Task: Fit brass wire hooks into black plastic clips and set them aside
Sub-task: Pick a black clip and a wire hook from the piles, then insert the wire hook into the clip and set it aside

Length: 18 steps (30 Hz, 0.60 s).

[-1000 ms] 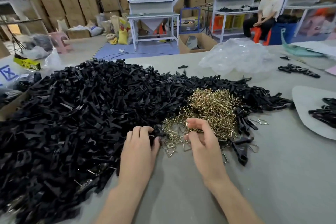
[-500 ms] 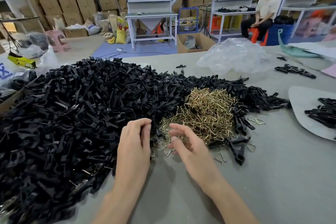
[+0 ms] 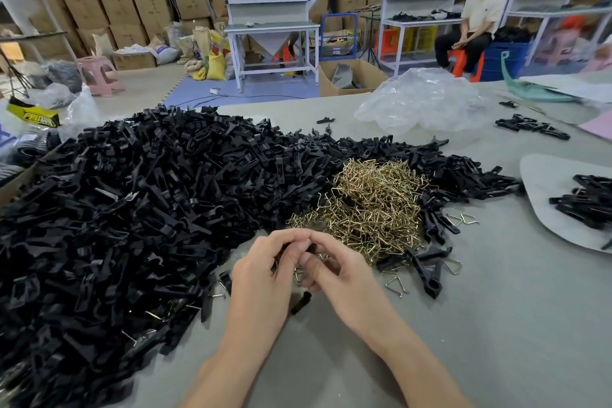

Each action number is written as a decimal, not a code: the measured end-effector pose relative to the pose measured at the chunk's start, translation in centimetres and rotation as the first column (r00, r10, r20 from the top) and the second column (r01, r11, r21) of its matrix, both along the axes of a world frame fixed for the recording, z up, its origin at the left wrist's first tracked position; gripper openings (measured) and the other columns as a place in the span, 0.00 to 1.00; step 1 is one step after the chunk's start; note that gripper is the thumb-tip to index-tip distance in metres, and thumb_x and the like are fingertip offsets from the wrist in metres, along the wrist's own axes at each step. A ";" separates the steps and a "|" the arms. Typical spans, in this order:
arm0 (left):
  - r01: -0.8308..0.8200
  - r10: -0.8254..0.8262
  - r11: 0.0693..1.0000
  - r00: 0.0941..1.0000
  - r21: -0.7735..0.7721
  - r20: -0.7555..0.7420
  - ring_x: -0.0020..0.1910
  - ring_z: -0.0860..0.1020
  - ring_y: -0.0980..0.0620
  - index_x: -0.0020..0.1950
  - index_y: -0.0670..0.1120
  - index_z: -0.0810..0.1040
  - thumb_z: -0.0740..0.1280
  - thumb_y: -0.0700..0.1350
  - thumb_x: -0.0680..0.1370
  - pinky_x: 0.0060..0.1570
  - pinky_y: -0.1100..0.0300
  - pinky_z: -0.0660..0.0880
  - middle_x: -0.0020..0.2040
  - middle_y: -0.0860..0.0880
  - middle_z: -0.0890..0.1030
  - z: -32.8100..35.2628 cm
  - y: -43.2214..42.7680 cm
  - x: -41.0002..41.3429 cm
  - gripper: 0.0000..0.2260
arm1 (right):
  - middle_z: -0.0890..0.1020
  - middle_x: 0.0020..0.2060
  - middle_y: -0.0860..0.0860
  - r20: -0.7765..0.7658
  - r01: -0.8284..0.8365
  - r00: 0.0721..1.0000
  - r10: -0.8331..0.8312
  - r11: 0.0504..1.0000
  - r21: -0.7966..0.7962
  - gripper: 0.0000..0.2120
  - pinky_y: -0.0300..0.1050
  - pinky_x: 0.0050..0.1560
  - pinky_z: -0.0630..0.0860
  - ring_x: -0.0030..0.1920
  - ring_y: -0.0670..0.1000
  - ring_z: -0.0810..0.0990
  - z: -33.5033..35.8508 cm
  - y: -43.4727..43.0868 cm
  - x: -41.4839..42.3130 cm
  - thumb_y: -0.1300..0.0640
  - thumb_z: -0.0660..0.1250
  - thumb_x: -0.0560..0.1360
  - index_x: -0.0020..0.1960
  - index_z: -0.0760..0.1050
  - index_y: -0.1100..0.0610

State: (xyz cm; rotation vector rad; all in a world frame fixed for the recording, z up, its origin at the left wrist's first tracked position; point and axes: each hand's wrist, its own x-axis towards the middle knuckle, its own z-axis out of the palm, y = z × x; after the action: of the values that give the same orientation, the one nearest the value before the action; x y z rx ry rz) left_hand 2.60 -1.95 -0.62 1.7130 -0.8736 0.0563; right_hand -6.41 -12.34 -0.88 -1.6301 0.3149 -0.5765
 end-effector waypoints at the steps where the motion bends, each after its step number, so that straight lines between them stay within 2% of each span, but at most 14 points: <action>1: 0.017 -0.017 1.000 1.000 -0.001 -0.008 0.46 0.83 0.53 0.52 0.66 0.81 0.68 0.48 0.79 0.47 0.55 0.79 0.46 0.57 0.84 0.1 0.1 0.0 0.11 | 0.84 0.45 0.45 0.006 -0.001 1.000 0.000 1.000 0.004 0.13 0.38 0.42 0.79 0.38 0.46 0.82 0.1 0.0 0.0 0.60 0.66 0.82 0.61 0.80 0.45; 3: 0.088 -0.089 0.996 0.994 -0.024 -0.060 0.48 0.83 0.54 0.56 0.65 0.81 0.68 0.44 0.80 0.49 0.57 0.80 0.50 0.57 0.84 0.5 0.3 -0.1 0.14 | 0.85 0.45 0.45 0.029 0.004 1.000 -0.005 1.000 0.028 0.13 0.38 0.40 0.79 0.38 0.46 0.82 0.3 -0.2 -0.1 0.60 0.66 0.81 0.61 0.80 0.47; 5: 0.188 -0.195 0.980 0.969 -0.065 -0.148 0.51 0.82 0.59 0.61 0.64 0.79 0.68 0.38 0.80 0.47 0.69 0.77 0.53 0.60 0.84 0.9 0.4 -0.4 0.20 | 0.86 0.48 0.46 0.064 0.005 0.998 -0.010 0.997 0.076 0.12 0.39 0.41 0.78 0.40 0.47 0.82 0.5 -0.6 -0.4 0.60 0.66 0.81 0.60 0.81 0.49; 7: 0.221 -0.240 0.970 0.946 -0.104 -0.217 0.51 0.82 0.63 0.65 0.61 0.77 0.67 0.34 0.80 0.47 0.73 0.75 0.54 0.61 0.84 1.2 0.4 -0.6 0.23 | 0.86 0.52 0.48 0.075 0.013 0.997 -0.024 0.990 0.139 0.10 0.40 0.43 0.78 0.42 0.49 0.82 0.6 -0.9 -0.6 0.58 0.66 0.81 0.59 0.82 0.50; 11: 0.168 -0.276 0.939 0.891 -0.301 -0.361 0.52 0.84 0.55 0.64 0.52 0.78 0.66 0.35 0.80 0.49 0.68 0.77 0.53 0.51 0.86 1.4 0.4 -0.5 0.17 | 0.87 0.46 0.51 0.075 0.105 0.989 -0.129 0.960 0.260 0.12 0.39 0.40 0.79 0.39 0.48 0.83 0.5 -1.2 -0.4 0.50 0.66 0.77 0.58 0.82 0.51; 14: 0.074 -0.284 0.912 0.824 -0.404 -0.491 0.49 0.84 0.50 0.62 0.51 0.79 0.63 0.36 0.81 0.46 0.60 0.81 0.54 0.48 0.85 1.6 0.4 -0.2 0.14 | 0.86 0.46 0.54 0.097 0.118 0.982 -0.160 0.930 0.348 0.10 0.41 0.39 0.81 0.40 0.49 0.84 0.3 -1.4 -0.3 0.52 0.65 0.79 0.57 0.82 0.51; 18: 0.042 -0.279 0.920 0.769 -0.389 -0.576 0.47 0.84 0.49 0.64 0.49 0.77 0.61 0.36 0.83 0.39 0.59 0.81 0.52 0.47 0.85 1.3 0.1 0.1 0.13 | 0.87 0.50 0.56 0.098 0.086 0.985 -0.142 0.895 0.437 0.10 0.41 0.45 0.82 0.45 0.51 0.86 0.3 -1.4 -0.3 0.56 0.69 0.77 0.56 0.85 0.49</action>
State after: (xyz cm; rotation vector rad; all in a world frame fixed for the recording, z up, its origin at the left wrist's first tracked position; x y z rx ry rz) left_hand 2.69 -1.81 0.71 1.1798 -0.4638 -0.4333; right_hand -6.70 -13.72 -0.58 -1.1456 0.4142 -0.6456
